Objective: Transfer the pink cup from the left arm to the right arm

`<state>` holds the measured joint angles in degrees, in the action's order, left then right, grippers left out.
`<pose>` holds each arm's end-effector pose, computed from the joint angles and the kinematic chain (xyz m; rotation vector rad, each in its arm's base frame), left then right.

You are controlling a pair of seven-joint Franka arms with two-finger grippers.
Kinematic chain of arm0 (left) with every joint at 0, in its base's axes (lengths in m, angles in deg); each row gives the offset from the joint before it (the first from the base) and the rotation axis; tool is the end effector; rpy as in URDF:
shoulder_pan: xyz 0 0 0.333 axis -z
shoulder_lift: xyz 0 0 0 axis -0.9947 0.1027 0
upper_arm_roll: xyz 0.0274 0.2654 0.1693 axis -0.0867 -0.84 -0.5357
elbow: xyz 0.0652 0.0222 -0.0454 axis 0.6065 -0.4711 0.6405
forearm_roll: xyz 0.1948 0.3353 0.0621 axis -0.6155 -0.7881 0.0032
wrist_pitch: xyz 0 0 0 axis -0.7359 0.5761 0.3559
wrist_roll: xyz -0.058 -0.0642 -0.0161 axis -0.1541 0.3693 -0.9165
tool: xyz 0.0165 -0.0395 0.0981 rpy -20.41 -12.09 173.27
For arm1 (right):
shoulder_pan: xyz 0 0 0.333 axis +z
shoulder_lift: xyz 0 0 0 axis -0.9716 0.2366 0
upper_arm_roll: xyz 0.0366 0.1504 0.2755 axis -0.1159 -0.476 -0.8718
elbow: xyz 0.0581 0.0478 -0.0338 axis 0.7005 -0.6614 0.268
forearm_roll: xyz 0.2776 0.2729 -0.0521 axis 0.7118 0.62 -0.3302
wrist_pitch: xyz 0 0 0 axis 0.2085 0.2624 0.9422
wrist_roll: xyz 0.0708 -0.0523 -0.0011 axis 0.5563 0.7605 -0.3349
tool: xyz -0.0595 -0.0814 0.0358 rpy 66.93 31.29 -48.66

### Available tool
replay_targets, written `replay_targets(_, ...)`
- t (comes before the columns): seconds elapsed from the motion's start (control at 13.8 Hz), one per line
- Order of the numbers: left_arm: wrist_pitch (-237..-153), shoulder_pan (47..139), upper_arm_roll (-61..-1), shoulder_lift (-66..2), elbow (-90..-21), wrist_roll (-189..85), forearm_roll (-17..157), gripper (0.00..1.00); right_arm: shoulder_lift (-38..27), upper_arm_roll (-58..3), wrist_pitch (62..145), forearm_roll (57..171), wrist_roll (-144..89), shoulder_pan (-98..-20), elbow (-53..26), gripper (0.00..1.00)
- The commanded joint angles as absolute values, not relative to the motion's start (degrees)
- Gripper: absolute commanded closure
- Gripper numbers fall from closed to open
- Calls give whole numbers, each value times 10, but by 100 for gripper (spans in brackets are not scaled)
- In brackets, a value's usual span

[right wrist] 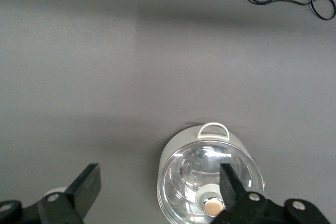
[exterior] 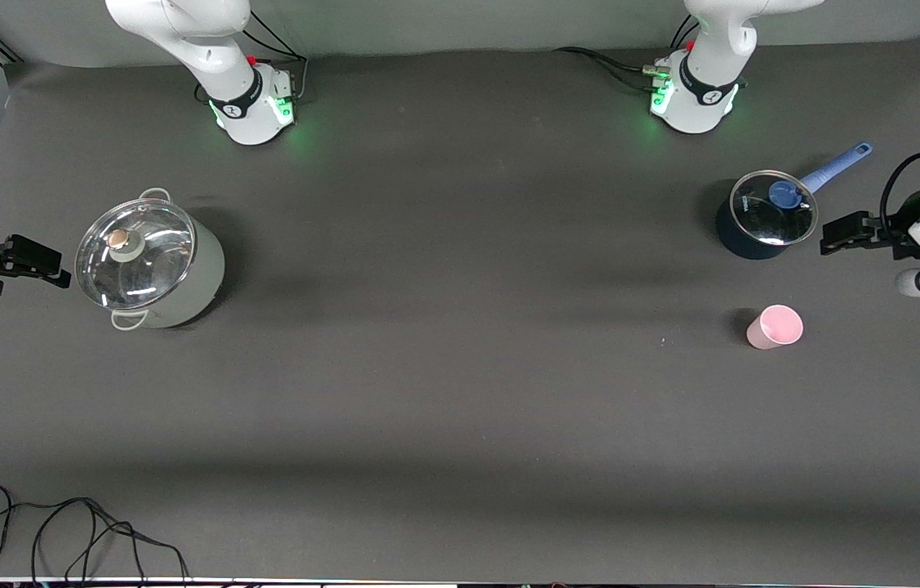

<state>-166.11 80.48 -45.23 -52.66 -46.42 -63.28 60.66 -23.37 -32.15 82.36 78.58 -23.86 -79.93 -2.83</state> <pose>0.5715 -0.0031 0.5652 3.1196 -0.1359 -0.2242 0.5911 -0.0446 0.5909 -3.1155 -0.1111 -0.0249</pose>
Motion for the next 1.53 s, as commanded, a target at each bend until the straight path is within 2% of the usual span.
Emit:
replay_targets(0.0,-1679,804,-451,-555,-497,-642,598,0,-245,-320,817,780,-237,-798,-32,0)
replay_targets(1.45,-1678,802,-450,-550,-486,-663,577,0,-247,-320,810,780,-242,-798,-28,0)
